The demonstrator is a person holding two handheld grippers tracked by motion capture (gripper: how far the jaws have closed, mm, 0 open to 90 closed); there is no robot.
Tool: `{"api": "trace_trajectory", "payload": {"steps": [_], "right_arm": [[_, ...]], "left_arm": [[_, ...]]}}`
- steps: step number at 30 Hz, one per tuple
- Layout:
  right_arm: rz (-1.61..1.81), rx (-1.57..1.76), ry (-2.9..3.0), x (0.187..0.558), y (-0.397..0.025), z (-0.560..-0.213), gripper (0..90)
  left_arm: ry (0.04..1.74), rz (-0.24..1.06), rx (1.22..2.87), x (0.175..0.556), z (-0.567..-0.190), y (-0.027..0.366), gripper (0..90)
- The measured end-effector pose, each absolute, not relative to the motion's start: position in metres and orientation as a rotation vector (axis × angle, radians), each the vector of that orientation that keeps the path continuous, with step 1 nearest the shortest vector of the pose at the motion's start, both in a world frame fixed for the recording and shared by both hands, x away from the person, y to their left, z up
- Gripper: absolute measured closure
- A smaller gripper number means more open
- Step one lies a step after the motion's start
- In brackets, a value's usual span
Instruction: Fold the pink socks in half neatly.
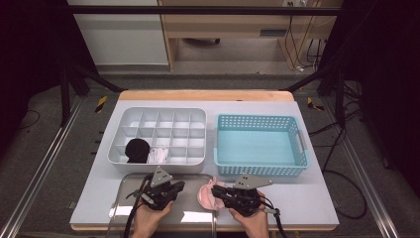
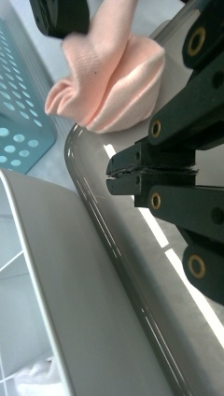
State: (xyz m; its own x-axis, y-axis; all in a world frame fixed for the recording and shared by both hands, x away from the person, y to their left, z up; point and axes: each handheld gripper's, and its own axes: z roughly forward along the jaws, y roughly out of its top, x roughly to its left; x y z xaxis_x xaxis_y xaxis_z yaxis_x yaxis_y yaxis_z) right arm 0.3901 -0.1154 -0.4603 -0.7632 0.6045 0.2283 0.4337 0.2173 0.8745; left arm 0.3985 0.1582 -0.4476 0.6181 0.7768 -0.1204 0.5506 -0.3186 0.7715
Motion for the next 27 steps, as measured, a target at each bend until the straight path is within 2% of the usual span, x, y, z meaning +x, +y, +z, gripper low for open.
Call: {"api": "trace_trajectory", "payload": {"steps": [9,14,19,23,27], "right_arm": [[1.542,0.977,2.429,0.388,-0.1,-0.476,87.1],[1.533,0.954,2.448,0.387,-0.093,-0.474,81.5],[1.619,0.967,2.34,0.389,-0.112,-0.455,75.3],[1.609,1.018,2.29,0.393,-0.126,-0.449,84.4],[1.519,1.023,2.38,0.394,-0.115,-0.468,89.7]], "left_arm": [[1.017,0.345,2.001,0.397,-0.441,0.155,87.8],[1.02,0.346,1.997,0.396,-0.439,0.156,87.8],[1.034,0.346,1.988,0.398,-0.44,0.159,87.8],[1.038,0.345,1.979,0.399,-0.439,0.161,87.8],[1.032,0.348,1.97,0.399,-0.435,0.162,88.1]]}}
